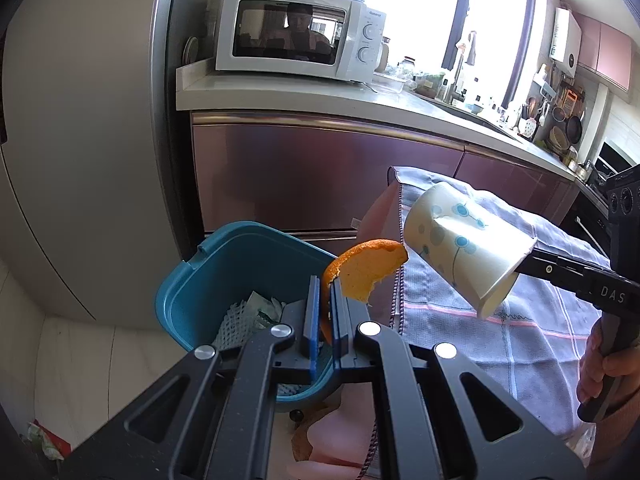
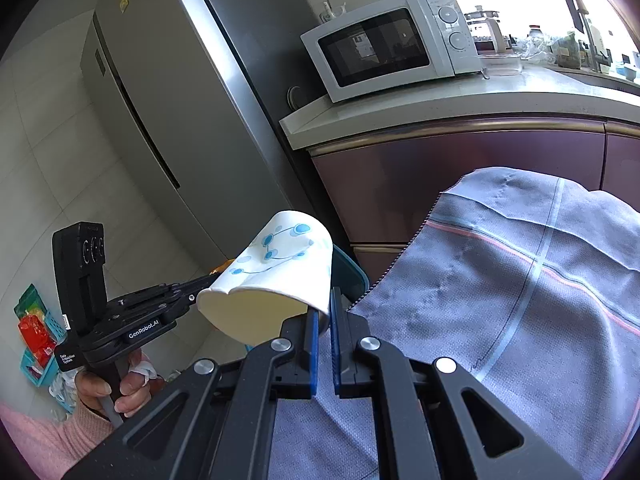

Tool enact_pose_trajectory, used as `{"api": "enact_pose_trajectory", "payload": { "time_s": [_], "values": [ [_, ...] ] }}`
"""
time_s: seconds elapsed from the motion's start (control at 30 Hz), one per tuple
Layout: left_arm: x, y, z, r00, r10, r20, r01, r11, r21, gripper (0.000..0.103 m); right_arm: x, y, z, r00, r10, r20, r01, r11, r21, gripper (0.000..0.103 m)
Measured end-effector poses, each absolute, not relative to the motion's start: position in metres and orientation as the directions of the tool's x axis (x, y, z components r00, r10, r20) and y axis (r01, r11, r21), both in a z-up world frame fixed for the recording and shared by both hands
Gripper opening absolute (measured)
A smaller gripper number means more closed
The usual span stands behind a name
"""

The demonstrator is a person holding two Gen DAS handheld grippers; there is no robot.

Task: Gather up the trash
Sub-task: 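Carry the orange peel and paper cup together toward the teal bin, then open the left tool over the bin to drop the peel while the right tool releases the cup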

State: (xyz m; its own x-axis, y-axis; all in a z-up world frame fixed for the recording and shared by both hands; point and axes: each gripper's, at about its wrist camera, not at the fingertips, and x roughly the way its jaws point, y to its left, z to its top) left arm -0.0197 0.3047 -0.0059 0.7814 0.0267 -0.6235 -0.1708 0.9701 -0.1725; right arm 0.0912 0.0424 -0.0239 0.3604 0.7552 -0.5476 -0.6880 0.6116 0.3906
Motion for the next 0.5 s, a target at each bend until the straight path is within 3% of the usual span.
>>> {"api": "enact_pose_trajectory", "payload": {
  "time_s": [0.5],
  "values": [
    [-0.012,0.321,-0.014,0.766,0.054,-0.641,-0.214,0.961,-0.175,0.005,0.102,0.067,-0.032,0.325,0.747,-0.580,-0.704,0.601,0.379,0.004]
  ]
}}
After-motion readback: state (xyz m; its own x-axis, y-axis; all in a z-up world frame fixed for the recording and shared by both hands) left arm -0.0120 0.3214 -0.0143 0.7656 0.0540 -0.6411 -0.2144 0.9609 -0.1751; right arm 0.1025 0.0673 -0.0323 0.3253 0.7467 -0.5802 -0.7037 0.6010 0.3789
